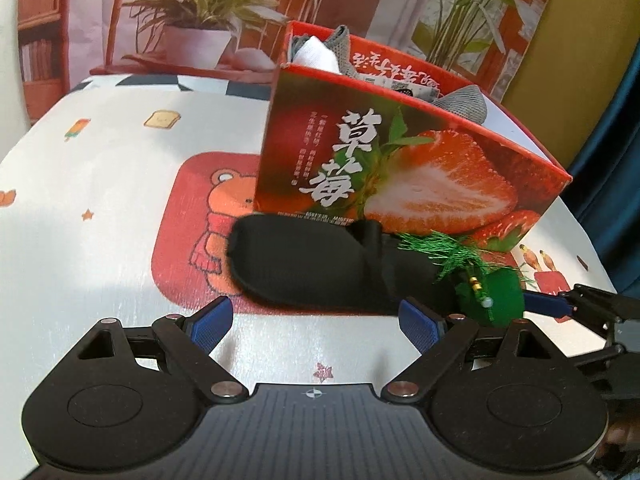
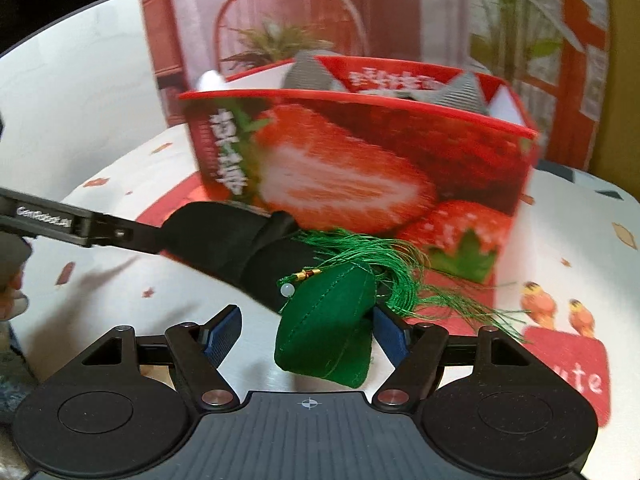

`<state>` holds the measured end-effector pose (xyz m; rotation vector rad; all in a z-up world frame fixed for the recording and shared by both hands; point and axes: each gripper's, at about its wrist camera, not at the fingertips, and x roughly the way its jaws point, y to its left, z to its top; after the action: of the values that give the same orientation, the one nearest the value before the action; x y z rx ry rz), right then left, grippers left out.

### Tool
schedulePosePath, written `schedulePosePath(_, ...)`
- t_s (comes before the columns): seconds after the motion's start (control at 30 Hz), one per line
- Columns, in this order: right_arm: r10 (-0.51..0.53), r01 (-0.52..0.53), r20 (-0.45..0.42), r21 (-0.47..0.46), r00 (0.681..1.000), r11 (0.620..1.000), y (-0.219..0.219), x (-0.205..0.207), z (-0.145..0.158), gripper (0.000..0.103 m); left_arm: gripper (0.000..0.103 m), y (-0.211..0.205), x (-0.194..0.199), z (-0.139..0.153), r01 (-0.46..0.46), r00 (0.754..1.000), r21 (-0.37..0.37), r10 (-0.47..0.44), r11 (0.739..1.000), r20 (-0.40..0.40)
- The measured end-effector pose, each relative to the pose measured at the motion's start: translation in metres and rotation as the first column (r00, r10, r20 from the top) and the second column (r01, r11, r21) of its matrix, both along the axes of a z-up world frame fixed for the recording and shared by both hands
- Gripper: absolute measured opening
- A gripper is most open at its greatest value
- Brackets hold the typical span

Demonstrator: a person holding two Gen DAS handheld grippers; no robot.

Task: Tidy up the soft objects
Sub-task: 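Move the left tool down to the green felt pouch with tassel, then close the left tool on the green felt pouch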

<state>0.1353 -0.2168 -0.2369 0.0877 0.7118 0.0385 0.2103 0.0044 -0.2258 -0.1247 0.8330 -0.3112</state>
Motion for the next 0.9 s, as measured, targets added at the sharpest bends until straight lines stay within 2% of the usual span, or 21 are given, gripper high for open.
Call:
schedulePosePath(0.27,0.052,-0.052,0.016,-0.023,0.999,0.998,0.016,-0.002,-0.006,0.067,0.091,-0.003,-0.001,0.001,0.012,1.000,-0.035,-0.013,0.999,-0.009)
schedulePosePath(0.33,0.039,-0.038,0.011,-0.021,0.999,0.999,0.015,-0.005,-0.011,0.062,0.090,-0.006,0.000,0.002,0.026,1.000,-0.038,-0.027,0.999,-0.011)
schedulePosePath(0.43,0.018,-0.017,0.004,-0.077,1.000,0.997,0.015,-0.010,-0.016,0.052,0.089,-0.012,0.002,0.005,0.047,0.999,-0.044,-0.047,0.998,-0.007)
schedulePosePath(0.63,0.006,0.000,0.070,-0.083,0.998,0.997,0.009,-0.014,-0.013,0.052,0.083,-0.027,0.015,0.012,0.073,0.996,-0.126,-0.079,0.989,-0.039)
schedulePosePath(0.9,0.026,-0.018,0.115,-0.068,0.993,0.998,0.009,-0.013,-0.016,0.052,0.070,-0.070,0.025,0.003,0.163,0.979,-0.132,-0.177,0.978,-0.102)
